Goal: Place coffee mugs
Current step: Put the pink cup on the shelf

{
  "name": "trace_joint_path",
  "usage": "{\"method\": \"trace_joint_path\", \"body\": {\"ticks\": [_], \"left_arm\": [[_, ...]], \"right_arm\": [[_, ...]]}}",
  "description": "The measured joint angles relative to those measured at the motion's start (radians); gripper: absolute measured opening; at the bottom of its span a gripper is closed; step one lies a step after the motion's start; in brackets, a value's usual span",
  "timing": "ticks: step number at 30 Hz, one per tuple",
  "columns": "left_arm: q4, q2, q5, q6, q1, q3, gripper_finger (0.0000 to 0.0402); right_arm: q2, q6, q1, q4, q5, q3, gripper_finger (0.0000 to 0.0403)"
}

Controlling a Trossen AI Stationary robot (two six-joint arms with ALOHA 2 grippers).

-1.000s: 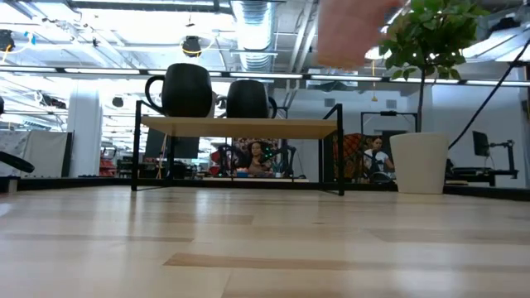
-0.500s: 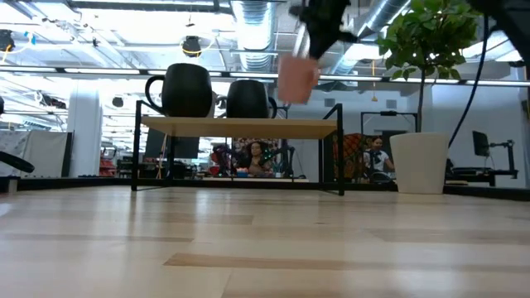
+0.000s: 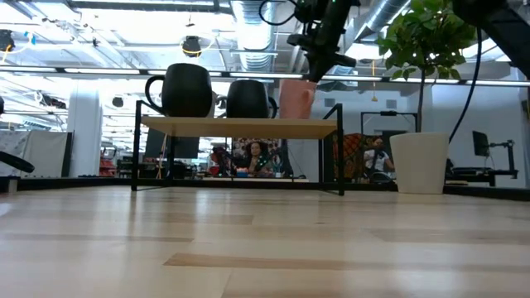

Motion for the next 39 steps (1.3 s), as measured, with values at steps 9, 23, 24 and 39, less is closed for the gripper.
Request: {"method": "trace_joint_path", "body": {"ticks": [9,23,24,39], "left_arm": [[0.0,0.0,0.0,0.0,0.0,0.0,0.0171],[-0.001,0.0,0.008,-0.002,0.0,0.0,0.0171],[-0.001,0.0,0.008,-0.002,0.0,0.0,0.0171],[-0.002,0.0,0.01,-0.004,0.0,0.0,0.0171]], "right_arm": [[0.0,0.021,-0.011,-0.011,-0.023,0.0,0.0032],[0.0,0.049,-0.005,0.004,-0.021,0.0,0.004],[0.0,0.059,-0.004,0.007,-0.018,0.0,0.004],[0.047,0.199,-0.002,-0.013,0.011,0.002,0.0041]]}}
